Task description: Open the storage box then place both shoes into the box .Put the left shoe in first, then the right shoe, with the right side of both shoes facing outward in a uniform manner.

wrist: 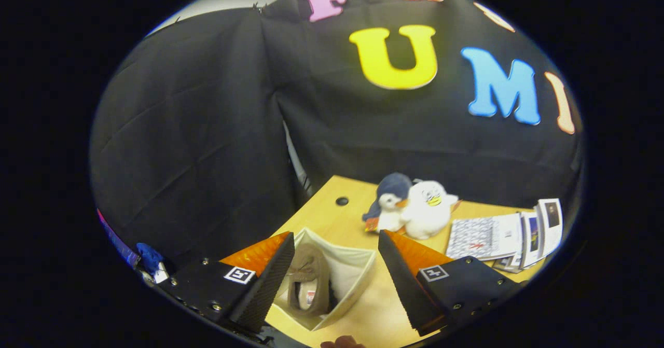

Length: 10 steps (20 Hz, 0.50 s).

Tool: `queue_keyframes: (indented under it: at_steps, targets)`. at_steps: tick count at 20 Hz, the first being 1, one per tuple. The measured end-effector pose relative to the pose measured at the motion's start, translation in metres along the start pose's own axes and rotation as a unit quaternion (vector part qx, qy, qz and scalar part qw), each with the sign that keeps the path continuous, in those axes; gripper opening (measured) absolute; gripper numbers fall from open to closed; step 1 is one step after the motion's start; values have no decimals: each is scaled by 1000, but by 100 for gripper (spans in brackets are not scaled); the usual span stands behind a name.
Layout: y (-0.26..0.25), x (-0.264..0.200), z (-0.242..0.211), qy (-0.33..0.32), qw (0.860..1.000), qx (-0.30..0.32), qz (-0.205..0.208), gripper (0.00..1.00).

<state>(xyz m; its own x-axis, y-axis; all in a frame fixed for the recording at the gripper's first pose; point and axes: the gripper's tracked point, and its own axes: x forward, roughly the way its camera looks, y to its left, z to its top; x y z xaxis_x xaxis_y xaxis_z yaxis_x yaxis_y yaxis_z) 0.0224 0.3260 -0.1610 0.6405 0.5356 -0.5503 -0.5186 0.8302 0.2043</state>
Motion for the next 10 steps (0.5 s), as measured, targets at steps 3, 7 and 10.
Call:
queue_keyframes:
  at_steps: [3,7,10]
  targets:
    - [-49,-66,42,-79,994,1,-72,99]
    - [-119,-139,68,-153,972,10,-176,99]
    - [-151,-183,71,-185,955,15,-232,99]
